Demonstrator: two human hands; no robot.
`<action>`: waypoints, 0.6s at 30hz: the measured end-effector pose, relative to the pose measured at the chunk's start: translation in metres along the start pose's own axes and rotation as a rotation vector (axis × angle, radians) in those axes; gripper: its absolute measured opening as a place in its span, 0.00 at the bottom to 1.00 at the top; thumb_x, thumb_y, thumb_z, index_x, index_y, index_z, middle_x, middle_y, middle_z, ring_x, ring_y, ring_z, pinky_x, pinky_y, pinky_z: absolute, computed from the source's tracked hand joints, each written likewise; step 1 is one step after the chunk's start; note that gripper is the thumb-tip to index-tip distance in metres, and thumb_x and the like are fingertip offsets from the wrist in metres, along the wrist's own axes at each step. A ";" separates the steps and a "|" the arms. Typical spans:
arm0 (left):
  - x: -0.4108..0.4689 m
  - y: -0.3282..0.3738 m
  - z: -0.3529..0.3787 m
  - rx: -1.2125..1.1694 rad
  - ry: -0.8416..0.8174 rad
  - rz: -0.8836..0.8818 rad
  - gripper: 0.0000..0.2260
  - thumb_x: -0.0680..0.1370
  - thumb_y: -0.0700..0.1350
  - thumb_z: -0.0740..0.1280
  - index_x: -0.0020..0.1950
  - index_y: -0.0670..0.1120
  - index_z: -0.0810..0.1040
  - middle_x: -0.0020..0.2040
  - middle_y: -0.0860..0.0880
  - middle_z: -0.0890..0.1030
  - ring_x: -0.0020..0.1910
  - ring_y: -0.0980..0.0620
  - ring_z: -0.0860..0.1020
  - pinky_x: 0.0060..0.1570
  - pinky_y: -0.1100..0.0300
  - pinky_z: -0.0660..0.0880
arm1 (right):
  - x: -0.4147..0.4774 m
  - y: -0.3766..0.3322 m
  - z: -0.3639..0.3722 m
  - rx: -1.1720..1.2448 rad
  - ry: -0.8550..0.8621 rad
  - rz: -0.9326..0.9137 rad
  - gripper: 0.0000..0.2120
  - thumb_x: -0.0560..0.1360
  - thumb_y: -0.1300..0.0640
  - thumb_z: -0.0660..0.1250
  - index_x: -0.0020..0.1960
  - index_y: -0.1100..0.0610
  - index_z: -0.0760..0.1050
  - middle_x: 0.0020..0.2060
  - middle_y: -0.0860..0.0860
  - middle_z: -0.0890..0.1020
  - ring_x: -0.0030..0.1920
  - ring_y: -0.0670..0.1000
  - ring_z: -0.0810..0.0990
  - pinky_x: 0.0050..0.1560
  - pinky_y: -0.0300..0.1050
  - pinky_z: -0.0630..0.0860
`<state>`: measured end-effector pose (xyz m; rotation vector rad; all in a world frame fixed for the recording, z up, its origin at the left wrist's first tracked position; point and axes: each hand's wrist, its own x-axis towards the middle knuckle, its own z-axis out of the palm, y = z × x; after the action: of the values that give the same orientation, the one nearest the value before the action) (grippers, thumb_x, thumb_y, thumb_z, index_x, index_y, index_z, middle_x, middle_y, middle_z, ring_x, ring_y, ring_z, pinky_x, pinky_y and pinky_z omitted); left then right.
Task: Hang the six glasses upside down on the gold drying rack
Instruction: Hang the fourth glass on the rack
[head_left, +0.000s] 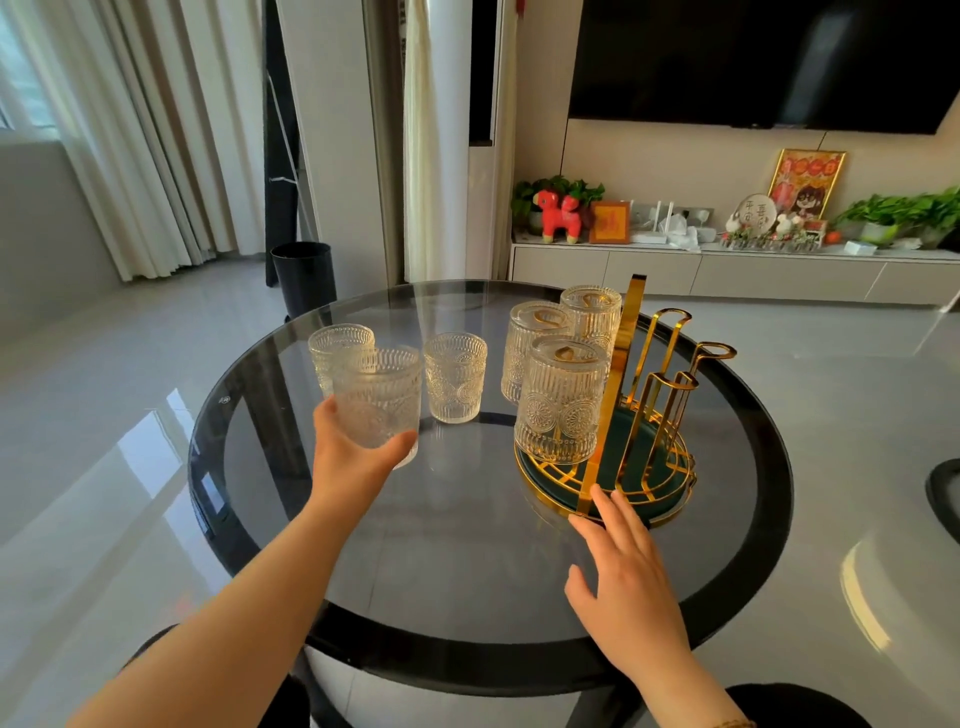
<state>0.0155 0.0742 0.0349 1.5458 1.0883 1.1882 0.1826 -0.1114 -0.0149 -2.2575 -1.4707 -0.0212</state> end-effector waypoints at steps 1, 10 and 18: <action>0.002 0.011 -0.001 0.014 -0.022 0.042 0.35 0.64 0.42 0.74 0.65 0.45 0.58 0.60 0.46 0.70 0.56 0.50 0.69 0.55 0.57 0.65 | 0.000 0.000 -0.001 -0.003 0.003 0.006 0.22 0.76 0.51 0.59 0.69 0.49 0.60 0.74 0.49 0.52 0.74 0.50 0.45 0.71 0.46 0.49; 0.016 0.120 0.009 0.292 -0.234 0.464 0.34 0.62 0.43 0.75 0.62 0.48 0.61 0.45 0.61 0.68 0.45 0.57 0.70 0.34 0.76 0.65 | 0.000 0.002 0.000 0.007 0.019 0.014 0.22 0.77 0.51 0.57 0.70 0.50 0.57 0.75 0.50 0.49 0.74 0.51 0.42 0.68 0.45 0.39; 0.020 0.209 0.046 0.674 -0.401 0.725 0.36 0.60 0.46 0.75 0.64 0.49 0.62 0.50 0.54 0.69 0.49 0.52 0.68 0.46 0.60 0.66 | 0.002 0.006 0.001 0.087 0.009 -0.022 0.21 0.77 0.51 0.58 0.68 0.49 0.59 0.75 0.50 0.48 0.74 0.51 0.42 0.69 0.45 0.41</action>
<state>0.0899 0.0394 0.2336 2.7225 0.6865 0.8997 0.1887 -0.1114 -0.0179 -2.1698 -1.4630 0.0250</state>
